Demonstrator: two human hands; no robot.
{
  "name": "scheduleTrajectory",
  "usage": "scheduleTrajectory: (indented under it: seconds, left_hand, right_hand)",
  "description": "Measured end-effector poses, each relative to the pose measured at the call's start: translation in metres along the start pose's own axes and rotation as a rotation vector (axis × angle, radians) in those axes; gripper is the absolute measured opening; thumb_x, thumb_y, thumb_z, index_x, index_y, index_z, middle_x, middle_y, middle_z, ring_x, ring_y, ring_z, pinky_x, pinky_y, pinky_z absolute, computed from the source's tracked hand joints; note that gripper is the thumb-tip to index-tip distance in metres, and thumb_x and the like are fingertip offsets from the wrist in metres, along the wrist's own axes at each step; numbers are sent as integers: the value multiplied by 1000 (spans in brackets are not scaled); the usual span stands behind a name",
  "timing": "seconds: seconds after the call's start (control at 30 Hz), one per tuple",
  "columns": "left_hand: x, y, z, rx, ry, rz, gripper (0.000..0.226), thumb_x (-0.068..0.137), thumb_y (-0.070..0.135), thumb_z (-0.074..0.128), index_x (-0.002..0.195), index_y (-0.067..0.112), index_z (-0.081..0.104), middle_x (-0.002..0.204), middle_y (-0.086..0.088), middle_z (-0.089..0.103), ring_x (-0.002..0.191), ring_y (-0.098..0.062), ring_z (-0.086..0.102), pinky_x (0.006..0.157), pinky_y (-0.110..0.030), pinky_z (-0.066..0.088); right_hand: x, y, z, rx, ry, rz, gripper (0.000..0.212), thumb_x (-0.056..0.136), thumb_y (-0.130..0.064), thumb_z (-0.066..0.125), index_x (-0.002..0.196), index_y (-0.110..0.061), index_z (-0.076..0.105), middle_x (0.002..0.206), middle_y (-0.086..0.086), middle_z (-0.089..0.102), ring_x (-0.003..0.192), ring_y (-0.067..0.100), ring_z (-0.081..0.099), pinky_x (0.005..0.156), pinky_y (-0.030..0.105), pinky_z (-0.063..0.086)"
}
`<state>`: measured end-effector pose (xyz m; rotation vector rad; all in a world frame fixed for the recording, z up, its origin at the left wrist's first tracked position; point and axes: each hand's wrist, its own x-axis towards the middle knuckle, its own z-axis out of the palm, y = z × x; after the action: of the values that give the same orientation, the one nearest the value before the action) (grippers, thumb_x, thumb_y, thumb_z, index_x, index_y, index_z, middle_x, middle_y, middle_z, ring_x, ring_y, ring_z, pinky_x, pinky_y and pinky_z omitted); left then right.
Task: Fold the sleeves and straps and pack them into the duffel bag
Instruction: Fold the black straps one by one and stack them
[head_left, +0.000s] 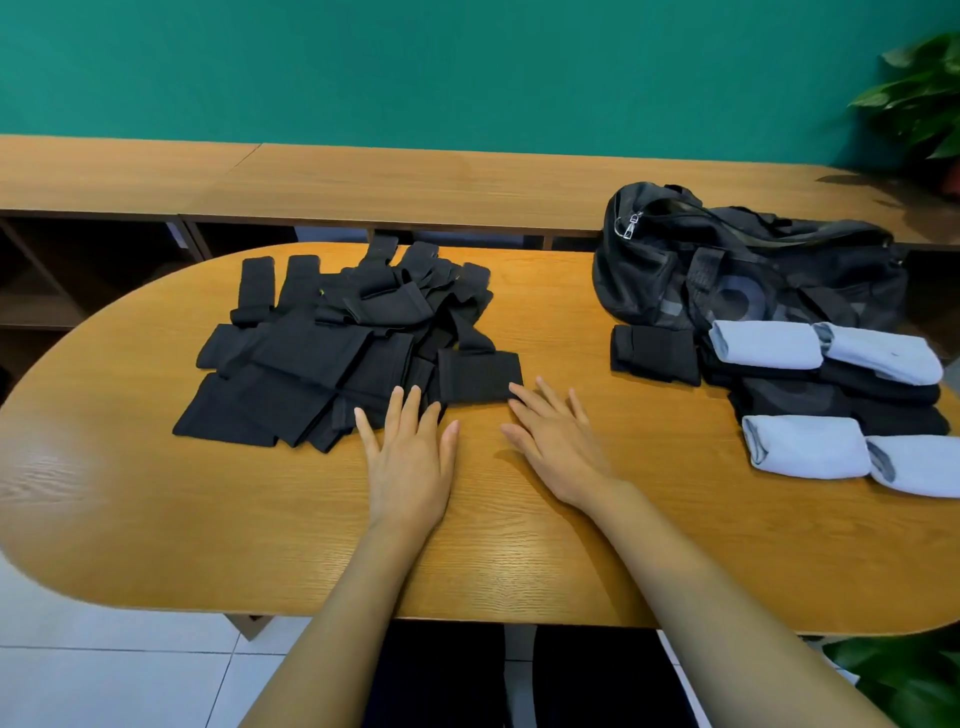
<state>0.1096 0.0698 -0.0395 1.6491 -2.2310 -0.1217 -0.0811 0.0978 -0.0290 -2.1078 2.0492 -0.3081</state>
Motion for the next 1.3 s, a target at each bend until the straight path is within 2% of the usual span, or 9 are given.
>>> scheduleTrajectory:
  seconds: [0.27,0.37,0.53,0.7,0.9,1.07,1.17,1.23,1.3]
  left_hand:
    - [-1,2,0,-1,10,1,66,98,51,13,143,16,47,158,-6,32,151,-19,8,116,-53,-15]
    - [-1,2,-1,9,6,0,66,98,51,14,143,16,48,157,-5,32,151,-19,9,116,-52,-16]
    - [-2,2,-2,15,2,-7,62,100,50,17,144,18,46,158,-4,31,151,-18,7,116,-51,-18]
    - [-1,1,0,11,19,4,65,99,51,15,143,17,48,157,-5,33,151,-18,9,117,-53,-15]
    - [-2,-1,1,-22,19,24,66,98,55,17,142,17,49,158,-6,31,151,-19,7,117,-52,-17]
    - [-8,1,-2,-129,32,250,63,98,57,20,135,20,56,153,1,40,148,-11,16,118,-47,-19]
    - [-20,10,-7,-210,-78,362,62,98,60,22,141,25,51,151,10,42,145,1,15,119,-46,-16]
    - [-28,14,-6,-177,-145,426,61,97,60,24,143,28,47,152,13,38,145,2,15,119,-45,-17]
    - [-31,16,-4,-173,-165,486,56,98,58,27,142,30,49,152,14,38,145,3,17,118,-44,-18]
  right_hand:
    - [-61,34,-7,19,109,-84,89,91,-71,-6,139,-26,54,152,-21,35,144,-6,5,120,32,-11]
    - [-76,38,-4,17,185,-99,81,97,-66,1,129,-25,63,144,-20,47,140,-6,16,121,32,-5]
    - [-94,49,-3,16,385,-101,68,104,-55,16,103,-25,77,122,-15,66,125,6,46,119,33,13]
    - [-104,57,-8,11,428,-97,66,104,-54,19,102,-23,78,116,-14,69,118,6,49,117,28,15]
    - [-109,57,-4,90,426,-191,57,105,-51,27,103,-23,77,111,-13,70,114,3,50,113,36,29]
    - [-111,49,-2,179,417,-256,51,104,-49,33,92,-25,76,115,-15,68,117,3,50,110,34,32]
    - [-104,42,-11,233,362,-134,57,102,-58,23,109,-28,71,127,-19,59,127,0,39,108,33,31]
    - [-91,36,-18,207,223,-67,64,97,-66,16,133,-32,57,141,-23,44,137,-5,23,113,29,20]
    - [-77,30,-21,167,120,-58,67,96,-67,14,148,-33,38,153,-22,30,144,-4,8,117,28,10]
